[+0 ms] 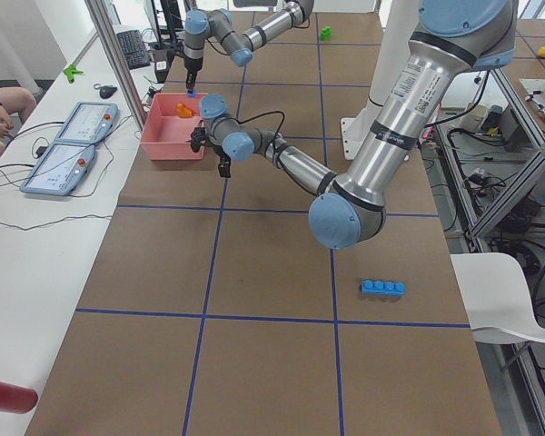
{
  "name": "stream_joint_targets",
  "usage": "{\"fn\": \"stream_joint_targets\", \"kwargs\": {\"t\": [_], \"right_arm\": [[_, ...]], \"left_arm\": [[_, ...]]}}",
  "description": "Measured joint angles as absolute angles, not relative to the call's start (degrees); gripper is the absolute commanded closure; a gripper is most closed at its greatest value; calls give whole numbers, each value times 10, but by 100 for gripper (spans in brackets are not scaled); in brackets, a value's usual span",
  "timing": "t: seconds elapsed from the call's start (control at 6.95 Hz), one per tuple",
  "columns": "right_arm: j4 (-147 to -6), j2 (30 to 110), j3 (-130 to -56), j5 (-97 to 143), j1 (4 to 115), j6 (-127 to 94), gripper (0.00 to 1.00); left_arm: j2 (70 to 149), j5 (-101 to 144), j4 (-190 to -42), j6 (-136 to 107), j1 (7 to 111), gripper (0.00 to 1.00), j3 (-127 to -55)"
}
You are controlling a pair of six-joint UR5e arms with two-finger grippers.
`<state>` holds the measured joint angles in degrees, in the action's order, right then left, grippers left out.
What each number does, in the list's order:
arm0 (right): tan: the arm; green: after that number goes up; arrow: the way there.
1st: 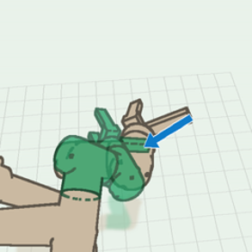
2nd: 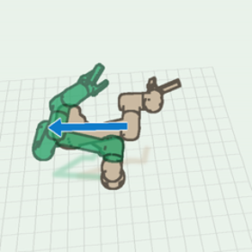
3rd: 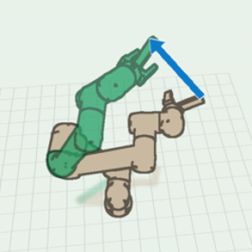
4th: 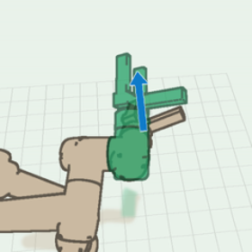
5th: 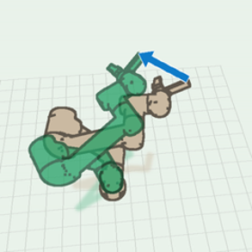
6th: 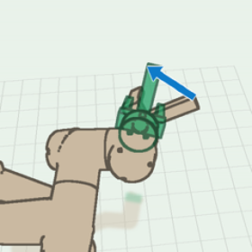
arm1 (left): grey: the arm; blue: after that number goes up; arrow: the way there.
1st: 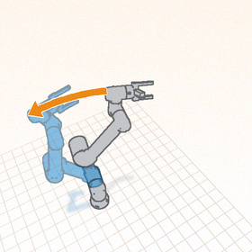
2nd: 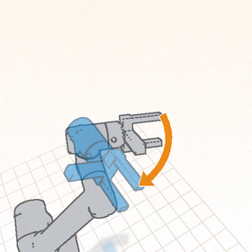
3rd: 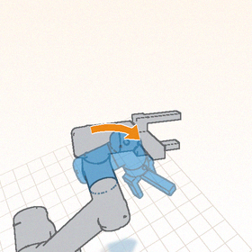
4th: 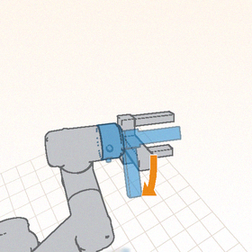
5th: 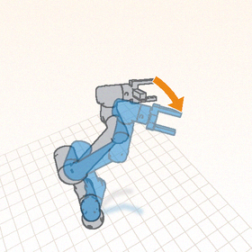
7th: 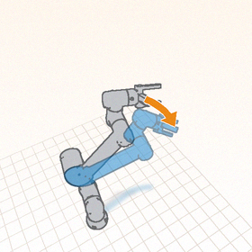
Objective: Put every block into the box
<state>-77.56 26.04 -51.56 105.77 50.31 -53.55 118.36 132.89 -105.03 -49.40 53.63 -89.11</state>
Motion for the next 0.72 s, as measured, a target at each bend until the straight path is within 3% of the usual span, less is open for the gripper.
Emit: {"fn": "stream_joint_targets", "kwargs": {"t": [0.43,0.72], "right_arm": [[-777,262,-530,1058,502,-533,2],[-804,294,-597,1072,510,-531,1]], "left_arm": [[1182,1329,-1050,-493,536,0,-892],[1172,1328,-1050,-490,537,0,-902]]}}
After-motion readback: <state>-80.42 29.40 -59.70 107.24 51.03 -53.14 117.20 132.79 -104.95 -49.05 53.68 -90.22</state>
